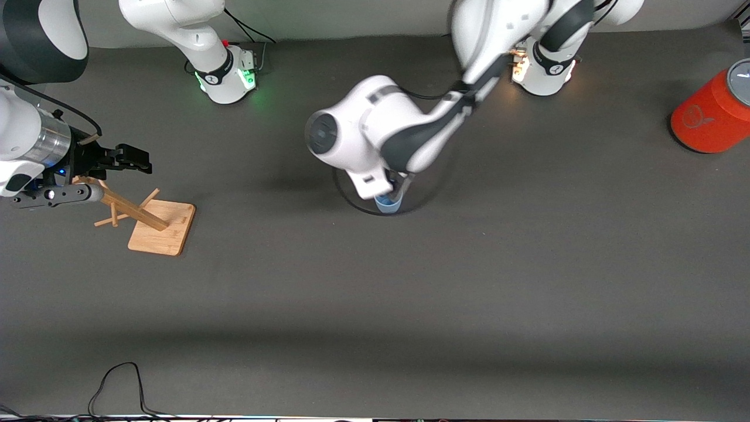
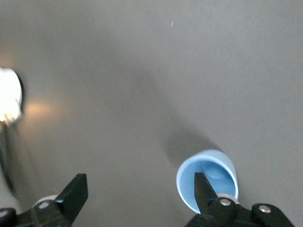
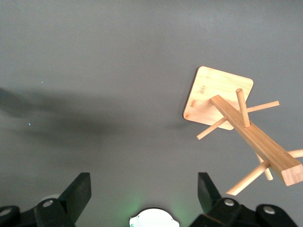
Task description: Rotate and upright cup with both arms
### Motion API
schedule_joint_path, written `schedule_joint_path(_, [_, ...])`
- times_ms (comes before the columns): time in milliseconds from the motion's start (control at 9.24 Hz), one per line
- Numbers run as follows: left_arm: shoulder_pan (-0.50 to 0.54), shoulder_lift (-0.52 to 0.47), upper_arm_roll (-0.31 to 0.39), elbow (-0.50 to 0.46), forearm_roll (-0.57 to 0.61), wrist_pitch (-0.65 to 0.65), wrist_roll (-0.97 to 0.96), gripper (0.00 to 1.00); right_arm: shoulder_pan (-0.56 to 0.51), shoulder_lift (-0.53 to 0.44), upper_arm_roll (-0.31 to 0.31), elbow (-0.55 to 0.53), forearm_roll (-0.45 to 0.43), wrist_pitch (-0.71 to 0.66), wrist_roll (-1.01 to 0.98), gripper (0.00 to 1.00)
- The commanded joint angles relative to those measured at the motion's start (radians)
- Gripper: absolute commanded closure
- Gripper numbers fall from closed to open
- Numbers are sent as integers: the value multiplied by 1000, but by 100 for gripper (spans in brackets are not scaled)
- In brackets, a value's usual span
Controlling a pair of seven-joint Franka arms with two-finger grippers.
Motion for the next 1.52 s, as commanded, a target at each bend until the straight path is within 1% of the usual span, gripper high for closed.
schedule_joint_path(0, [164, -154, 4, -79, -34, -53, 445, 0, 2, 9, -1, 18, -17, -10, -19, 0])
schedule_joint_path(108, [258, -227, 2, -160, -18, -20, 586, 0, 3, 9, -1, 18, -17, -10, -19, 0])
schedule_joint_path(217, [317, -279, 4, -209, -17, -14, 753, 0, 4, 7, -1, 18, -17, -10, -19, 0])
schedule_joint_path(325, [387, -359, 2, -296, -22, 2, 916, 0, 4, 7, -1, 18, -17, -10, -19, 0])
schedule_joint_path(433, [462, -474, -1, -426, -40, 55, 1071, 0, 7, 7, -1, 18, -17, -10, -19, 0])
schedule_joint_path(541, [572, -622, 1, -587, -115, 134, 1214, 0, 8, 6, 1, 16, -17, -11, -19, 0])
schedule_joint_path(650, [669, -736, 5, -698, -149, 163, 1402, 0, 8, 5, 1, 16, -17, -11, -19, 0])
schedule_joint_path(758, [778, -813, 7, -751, -168, 163, 1632, 0, 7, 5, 1, 16, -15, -11, -24, 0])
schedule_joint_path(866, [855, -868, 14, -778, -189, 181, 1803, 0, 7, 5, 1, 18, -17, -10, -24, 0])
schedule_joint_path(975, [878, -927, 36, -829, -214, 253, 1874, 0, 7, -2, -1, 21, -18, -8, -25, 0])
schedule_joint_path(1083, [877, -970, 57, -890, -218, 340, 1875, 0, 1, -20, -10, 24, -17, -10, -25, 0])
schedule_joint_path(1408, [875, -970, 68, -889, -220, 376, 1878, 0, 8, -59, -36, -5, -3, 42, -24, 0])
